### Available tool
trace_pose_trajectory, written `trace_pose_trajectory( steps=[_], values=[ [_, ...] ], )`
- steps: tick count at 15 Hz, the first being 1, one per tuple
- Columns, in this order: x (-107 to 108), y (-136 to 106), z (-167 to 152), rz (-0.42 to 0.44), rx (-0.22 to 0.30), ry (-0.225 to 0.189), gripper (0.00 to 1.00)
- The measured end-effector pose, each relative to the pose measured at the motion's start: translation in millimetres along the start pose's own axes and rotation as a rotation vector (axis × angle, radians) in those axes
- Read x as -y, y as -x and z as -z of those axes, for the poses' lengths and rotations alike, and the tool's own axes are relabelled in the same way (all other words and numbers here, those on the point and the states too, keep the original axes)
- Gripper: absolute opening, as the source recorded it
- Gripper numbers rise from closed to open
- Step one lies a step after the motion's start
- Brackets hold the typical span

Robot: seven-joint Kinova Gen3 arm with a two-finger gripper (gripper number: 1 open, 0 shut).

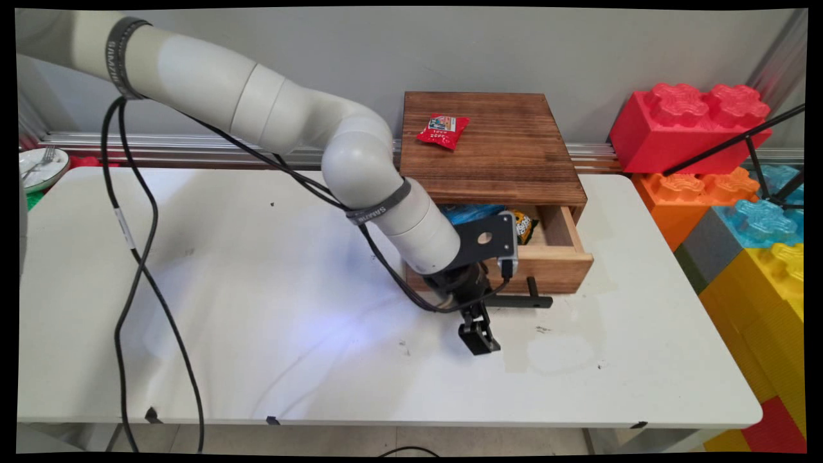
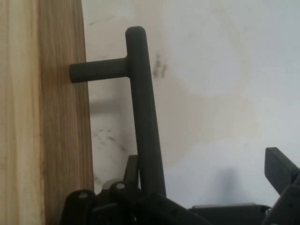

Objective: Open the drawer

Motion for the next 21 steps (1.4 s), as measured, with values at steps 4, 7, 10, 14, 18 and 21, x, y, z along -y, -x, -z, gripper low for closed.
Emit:
trace_pose_trajectory(
  steps=[4,7,10,14,18,21],
  values=[
    [-21,-1,4,-0.017,-0.011,0.024,1.0],
    [-36,-1,8,-0.032,-0.019,0.043,1.0],
    [-50,-1,11,-0.046,-0.026,0.061,1.0],
    [-67,-1,15,-0.063,-0.036,0.082,1.0],
    [-80,0,18,-0.077,-0.043,0.097,1.0],
    [-87,2,19,-0.086,-0.045,0.101,1.0]
  ],
)
